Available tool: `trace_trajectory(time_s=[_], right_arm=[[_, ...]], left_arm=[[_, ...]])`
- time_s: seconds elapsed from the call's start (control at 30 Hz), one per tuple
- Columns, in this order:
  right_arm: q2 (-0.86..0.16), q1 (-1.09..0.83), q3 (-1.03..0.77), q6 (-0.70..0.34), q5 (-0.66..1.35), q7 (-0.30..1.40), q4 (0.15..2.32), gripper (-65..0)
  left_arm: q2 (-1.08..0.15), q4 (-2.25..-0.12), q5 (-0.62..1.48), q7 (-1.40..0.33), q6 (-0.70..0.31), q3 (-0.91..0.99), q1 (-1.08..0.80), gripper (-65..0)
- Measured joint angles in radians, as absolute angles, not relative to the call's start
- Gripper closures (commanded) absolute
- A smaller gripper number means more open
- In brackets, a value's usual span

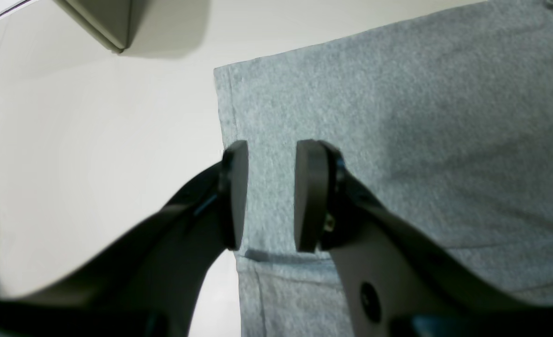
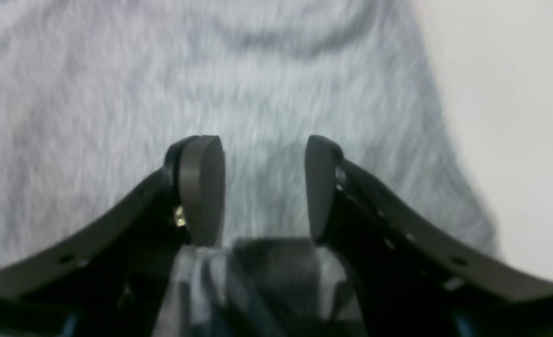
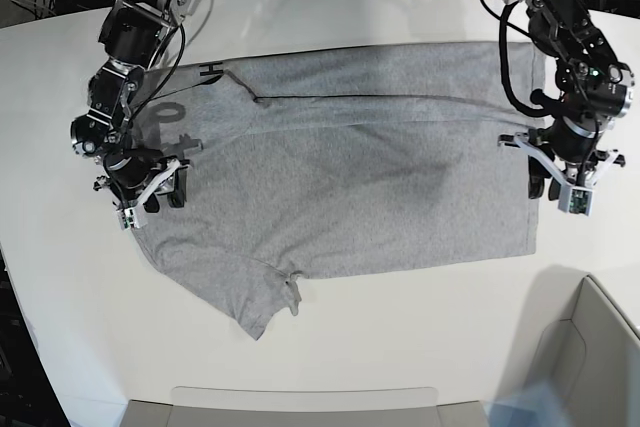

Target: Fold the T-shirt properly

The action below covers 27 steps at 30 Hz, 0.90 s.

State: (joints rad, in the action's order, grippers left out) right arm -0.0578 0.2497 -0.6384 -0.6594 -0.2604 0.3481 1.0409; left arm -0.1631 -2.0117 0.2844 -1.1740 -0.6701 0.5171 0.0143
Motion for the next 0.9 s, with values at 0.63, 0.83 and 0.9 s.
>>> trace_trajectory(time_s=[0.63, 0.83, 0.9], right_arm=[[-0.053, 0.162, -0.635, -0.658, -0.241, 0.329, 1.126, -29.1], [-0.046, 0.150, -0.632, -0.661, -0.266, 0.378, 1.198, -29.1], [-0.041, 0.151, -0.632, -0.661, -0.268, 0.379, 1.227, -29.1]], left_arm=[[-0.163, -2.012, 0.285, -1.178, -0.670, 0.515, 0.014, -16.5], [-0.163, -2.012, 0.285, -1.178, -0.670, 0.515, 0.014, -16.5], [-0.163, -2.012, 0.284, -1.178, -0.670, 0.515, 0.014, -16.5]])
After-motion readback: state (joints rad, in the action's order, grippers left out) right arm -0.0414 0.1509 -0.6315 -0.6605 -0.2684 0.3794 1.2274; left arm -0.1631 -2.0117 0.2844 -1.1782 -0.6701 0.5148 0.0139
